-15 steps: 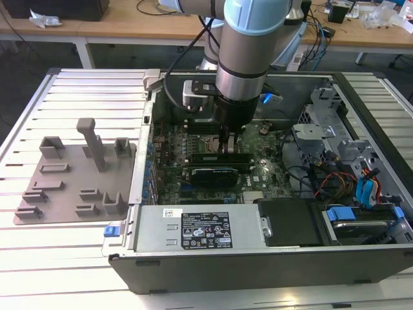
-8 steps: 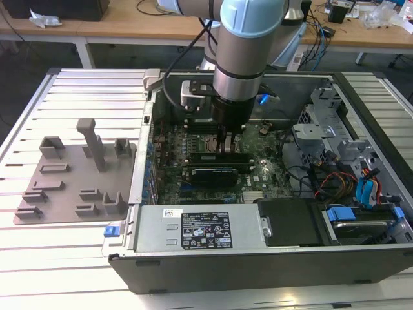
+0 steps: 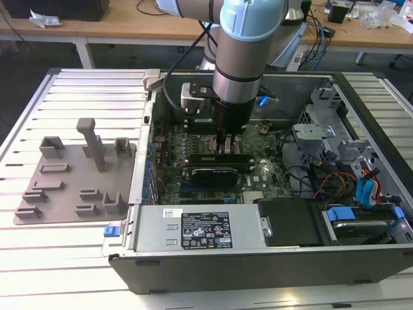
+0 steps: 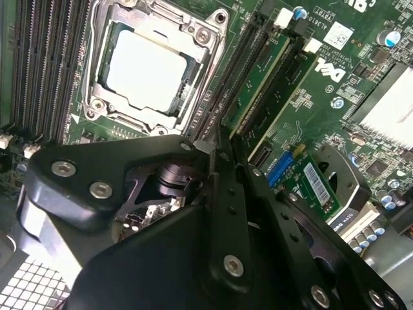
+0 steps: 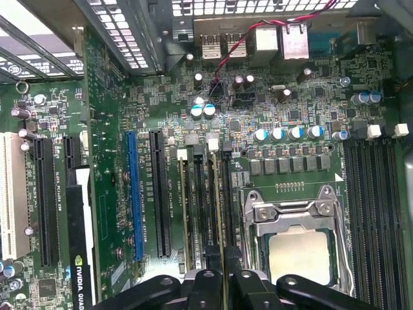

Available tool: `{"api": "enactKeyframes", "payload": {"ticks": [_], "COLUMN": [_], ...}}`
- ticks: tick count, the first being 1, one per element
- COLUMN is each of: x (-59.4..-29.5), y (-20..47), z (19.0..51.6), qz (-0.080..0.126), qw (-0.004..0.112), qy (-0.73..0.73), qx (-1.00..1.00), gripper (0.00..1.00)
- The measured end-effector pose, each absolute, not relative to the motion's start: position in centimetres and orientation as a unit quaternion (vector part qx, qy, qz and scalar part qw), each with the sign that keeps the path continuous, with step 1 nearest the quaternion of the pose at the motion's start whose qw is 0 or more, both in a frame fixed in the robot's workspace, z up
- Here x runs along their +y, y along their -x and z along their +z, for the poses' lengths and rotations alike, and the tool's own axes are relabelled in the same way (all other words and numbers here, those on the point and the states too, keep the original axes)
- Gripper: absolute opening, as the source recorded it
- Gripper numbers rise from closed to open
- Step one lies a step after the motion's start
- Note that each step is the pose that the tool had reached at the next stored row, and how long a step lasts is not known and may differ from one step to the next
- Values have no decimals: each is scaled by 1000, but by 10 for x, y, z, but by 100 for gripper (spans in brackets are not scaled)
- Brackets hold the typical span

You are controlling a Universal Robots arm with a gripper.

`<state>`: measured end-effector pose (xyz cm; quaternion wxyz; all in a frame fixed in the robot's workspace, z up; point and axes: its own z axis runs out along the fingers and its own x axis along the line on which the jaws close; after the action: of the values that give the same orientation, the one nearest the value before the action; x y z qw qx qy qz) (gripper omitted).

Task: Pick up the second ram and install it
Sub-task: 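Insert the second ram into the second slot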

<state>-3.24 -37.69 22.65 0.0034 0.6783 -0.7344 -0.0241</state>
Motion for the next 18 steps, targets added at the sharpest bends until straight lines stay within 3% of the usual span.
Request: {"api": "enactKeyframes", "payload": {"ticks": [18], "x": [-377], "y": [31], "z": [221], "qz": [-26], "qw": [1], "qy": [-677], "qx": [-736], "gripper": [13]}}
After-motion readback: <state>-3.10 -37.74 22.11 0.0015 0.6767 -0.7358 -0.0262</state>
